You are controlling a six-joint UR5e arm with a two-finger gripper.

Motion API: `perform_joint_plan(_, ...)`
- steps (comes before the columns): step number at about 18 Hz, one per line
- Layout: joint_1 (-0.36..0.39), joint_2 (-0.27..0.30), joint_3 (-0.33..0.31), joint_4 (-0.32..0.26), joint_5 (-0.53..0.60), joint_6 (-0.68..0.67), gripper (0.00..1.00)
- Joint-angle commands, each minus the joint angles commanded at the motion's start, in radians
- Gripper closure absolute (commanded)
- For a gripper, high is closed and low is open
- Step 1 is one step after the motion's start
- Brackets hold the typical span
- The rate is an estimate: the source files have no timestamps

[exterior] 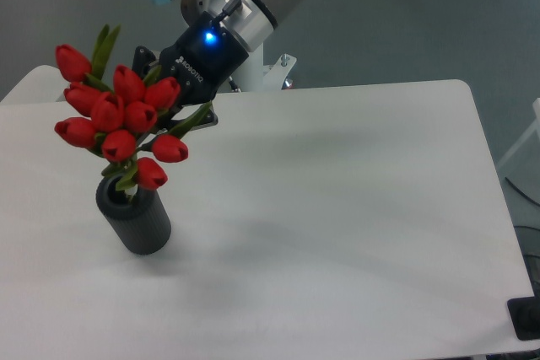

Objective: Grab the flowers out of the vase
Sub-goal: 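Lift the gripped tulips upward out of the grey vase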

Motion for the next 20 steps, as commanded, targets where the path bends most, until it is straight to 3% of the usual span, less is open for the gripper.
perform_joint_plan(7, 0.006, 0.005, 0.040, -0.003, 0.003, -0.060, 0.77)
perform_joint_plan(12, 0.112, 0.002, 0.046, 0.002, 0.003, -0.009, 0.77)
perform_joint_plan(20, 0.181, -0.017, 0.057, -0.003, 0.024, 0.072, 0.77)
